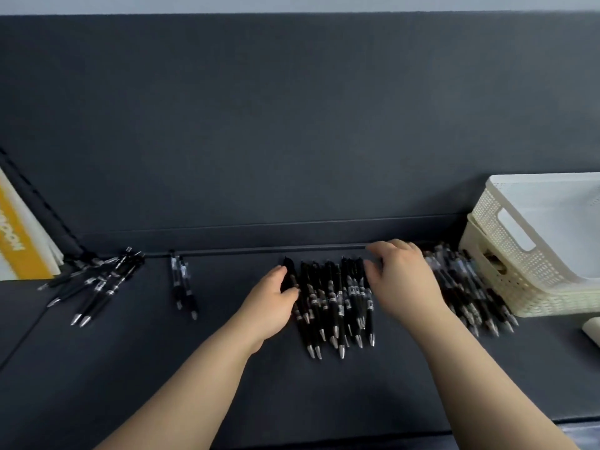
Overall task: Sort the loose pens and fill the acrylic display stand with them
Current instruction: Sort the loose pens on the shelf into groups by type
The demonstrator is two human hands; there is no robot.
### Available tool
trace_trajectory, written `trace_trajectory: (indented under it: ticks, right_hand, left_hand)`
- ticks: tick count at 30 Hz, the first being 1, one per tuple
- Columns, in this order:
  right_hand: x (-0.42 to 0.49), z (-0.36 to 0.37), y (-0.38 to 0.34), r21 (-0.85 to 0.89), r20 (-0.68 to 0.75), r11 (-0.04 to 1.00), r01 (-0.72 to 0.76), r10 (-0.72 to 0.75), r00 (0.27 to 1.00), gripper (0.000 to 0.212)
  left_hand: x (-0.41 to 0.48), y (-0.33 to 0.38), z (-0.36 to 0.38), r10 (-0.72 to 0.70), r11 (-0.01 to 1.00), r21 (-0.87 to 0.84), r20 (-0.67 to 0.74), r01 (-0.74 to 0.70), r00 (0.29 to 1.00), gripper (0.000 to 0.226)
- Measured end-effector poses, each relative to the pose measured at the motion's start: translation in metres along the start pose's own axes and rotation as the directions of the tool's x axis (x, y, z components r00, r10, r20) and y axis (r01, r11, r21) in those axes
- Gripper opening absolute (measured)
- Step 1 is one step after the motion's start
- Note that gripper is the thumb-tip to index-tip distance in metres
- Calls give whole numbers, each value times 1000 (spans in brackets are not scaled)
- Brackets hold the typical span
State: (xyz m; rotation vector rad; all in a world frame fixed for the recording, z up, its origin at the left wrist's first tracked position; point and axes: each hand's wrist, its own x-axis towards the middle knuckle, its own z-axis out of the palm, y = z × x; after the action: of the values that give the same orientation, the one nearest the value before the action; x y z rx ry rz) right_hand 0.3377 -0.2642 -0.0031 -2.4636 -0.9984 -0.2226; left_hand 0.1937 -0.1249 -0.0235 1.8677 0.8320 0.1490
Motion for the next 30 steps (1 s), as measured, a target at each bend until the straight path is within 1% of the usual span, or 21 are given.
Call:
trace_trajectory:
  ticks: [4,8,12,15,17,19,21,23,26,30]
  right_hand:
    - [-5,29,-67,132,170,984,120,-142,975,27]
    - [-7,57,-128,163,328,966,203,-247,912,30]
    - [-8,83,-181,175,430,961,212,-268,862,29]
    - [-8,101,-213,182,464,966,184,-250,850,32]
    - [-7,113,-230,185,479,967,174,-243,844,38]
    - [-8,123,-242,166,507,974,153,-218,834,46]
    - [-10,132,-250,138,519,982,128,-182,835,48]
    - [-12,139,-254,109,516,987,121,-161,842,47]
    - [-16,145,-255,85,490,987,136,-160,857,47]
    - [-19,146,-255,119,463,986,119,-161,872,46]
  left_hand:
    - [-11,-25,-46,-1,999,47,-52,3,999,54]
    - [-22,-54,-100,-24,996,87,-136,36,990,53]
    - [-29,-81,-154,-11,972,222,-267,72,964,54]
    - [-25,-100,-197,11,920,366,-384,141,923,58]
    - [-17,-115,-222,2,876,437,-431,207,902,59]
    - [-10,-127,-242,-57,842,460,-445,283,894,60]
    - [-5,-134,-253,-106,817,477,-426,322,899,58]
    - [2,-136,-259,-122,797,509,-392,326,912,55]
    - [13,-136,-262,-130,731,594,-363,336,923,52]
    - [17,-135,-264,-158,692,635,-331,344,930,48]
